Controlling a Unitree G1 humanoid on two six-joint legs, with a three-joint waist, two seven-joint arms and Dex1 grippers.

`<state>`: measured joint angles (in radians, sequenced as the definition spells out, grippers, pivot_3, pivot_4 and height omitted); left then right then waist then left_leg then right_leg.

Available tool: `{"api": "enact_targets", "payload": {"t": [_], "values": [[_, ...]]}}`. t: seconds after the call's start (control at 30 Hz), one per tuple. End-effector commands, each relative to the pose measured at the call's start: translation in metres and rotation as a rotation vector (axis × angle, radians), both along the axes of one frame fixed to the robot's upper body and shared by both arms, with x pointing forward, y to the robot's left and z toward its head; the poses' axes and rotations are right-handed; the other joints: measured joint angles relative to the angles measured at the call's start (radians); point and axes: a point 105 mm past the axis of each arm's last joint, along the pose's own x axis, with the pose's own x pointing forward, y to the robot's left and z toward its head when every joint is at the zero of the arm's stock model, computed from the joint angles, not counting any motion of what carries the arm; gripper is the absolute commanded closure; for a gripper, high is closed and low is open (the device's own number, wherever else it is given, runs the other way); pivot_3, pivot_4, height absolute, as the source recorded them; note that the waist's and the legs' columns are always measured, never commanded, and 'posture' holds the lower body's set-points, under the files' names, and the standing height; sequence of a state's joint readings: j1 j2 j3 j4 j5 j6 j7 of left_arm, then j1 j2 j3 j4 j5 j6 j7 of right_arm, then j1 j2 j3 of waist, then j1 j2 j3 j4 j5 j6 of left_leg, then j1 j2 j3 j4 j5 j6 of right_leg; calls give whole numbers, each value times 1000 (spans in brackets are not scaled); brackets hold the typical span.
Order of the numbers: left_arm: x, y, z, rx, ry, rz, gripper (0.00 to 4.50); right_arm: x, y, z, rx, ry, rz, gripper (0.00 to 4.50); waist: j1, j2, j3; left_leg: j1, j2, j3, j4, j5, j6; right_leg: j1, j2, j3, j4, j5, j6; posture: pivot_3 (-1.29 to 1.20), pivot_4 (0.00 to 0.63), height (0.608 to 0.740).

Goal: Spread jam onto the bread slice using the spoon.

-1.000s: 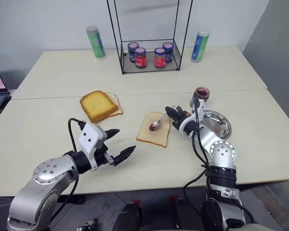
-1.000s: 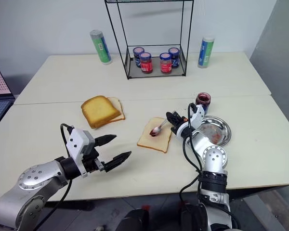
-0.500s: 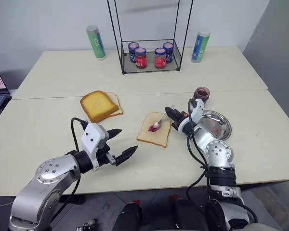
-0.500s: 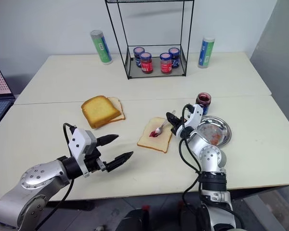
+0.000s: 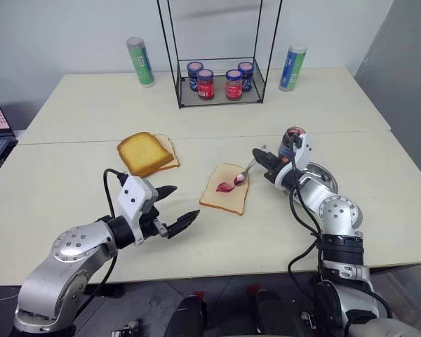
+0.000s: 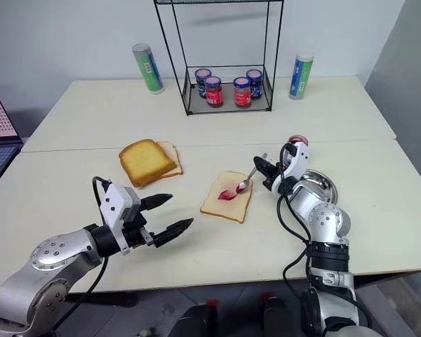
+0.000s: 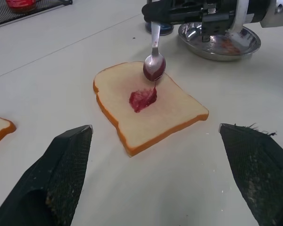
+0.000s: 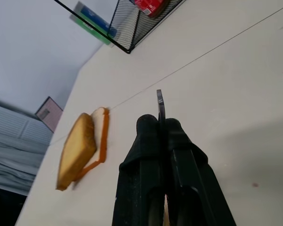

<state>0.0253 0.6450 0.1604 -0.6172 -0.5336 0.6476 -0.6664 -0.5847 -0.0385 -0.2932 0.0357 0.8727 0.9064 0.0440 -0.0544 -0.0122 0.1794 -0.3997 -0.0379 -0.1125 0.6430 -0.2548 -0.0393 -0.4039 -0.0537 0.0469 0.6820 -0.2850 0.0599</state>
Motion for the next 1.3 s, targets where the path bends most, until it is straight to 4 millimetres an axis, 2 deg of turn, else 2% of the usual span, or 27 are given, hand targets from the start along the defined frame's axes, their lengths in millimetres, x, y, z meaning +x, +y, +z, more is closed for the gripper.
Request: {"api": "enact_targets", "payload": {"t": [0.03, 0.2, 0.33, 0.63, 0.87, 1.13, 1.3], "values": [[-1, -3, 8, 2, -36, -19, 0, -8, 16, 30, 83, -65, 74, 4461, 0, 0, 0, 0, 0, 0, 0, 0, 0, 0, 0, 0, 0, 0, 0, 0, 150, 740], [-2, -4, 8, 1, -37, -18, 0, -12, 31, 22, 149, -2, 106, 4461, -1, 0, 0, 0, 0, 0, 0, 0, 0, 0, 0, 0, 0, 0, 0, 0, 150, 740], [-3, -4, 8, 1, -37, -14, 0, -12, 36, 3, 113, 35, 85, 4461, -1, 0, 0, 0, 0, 0, 0, 0, 0, 0, 0, 0, 0, 0, 0, 0, 150, 740], [-2, -3, 8, 4, -37, -16, 0, -7, 18, -14, -11, 14, 36, 4461, -1, 0, 0, 0, 0, 0, 0, 0, 0, 0, 0, 0, 0, 0, 0, 0, 150, 740], [0, -5, 8, 2, -40, -24, 0, -10, 1, -15, -83, -27, 38, 4461, -1, 0, 0, 0, 0, 0, 0, 0, 0, 0, 0, 0, 0, 0, 0, 0, 150, 740], [2, -4, 8, 2, -40, -25, 0, -16, -6, 6, -64, -69, 74, 4461, 0, 0, 0, 0, 0, 0, 0, 0, 0, 0, 0, 0, 0, 0, 0, 0, 150, 740], [3, -6, 12, 9, -51, -41, 0, -14, 1, 42, 80, -111, 88, 4461, 0, 0, 0, 0, 0, 0, 0, 0, 0, 0, 0, 0, 0, 0, 0, 0, 150, 740]]}}
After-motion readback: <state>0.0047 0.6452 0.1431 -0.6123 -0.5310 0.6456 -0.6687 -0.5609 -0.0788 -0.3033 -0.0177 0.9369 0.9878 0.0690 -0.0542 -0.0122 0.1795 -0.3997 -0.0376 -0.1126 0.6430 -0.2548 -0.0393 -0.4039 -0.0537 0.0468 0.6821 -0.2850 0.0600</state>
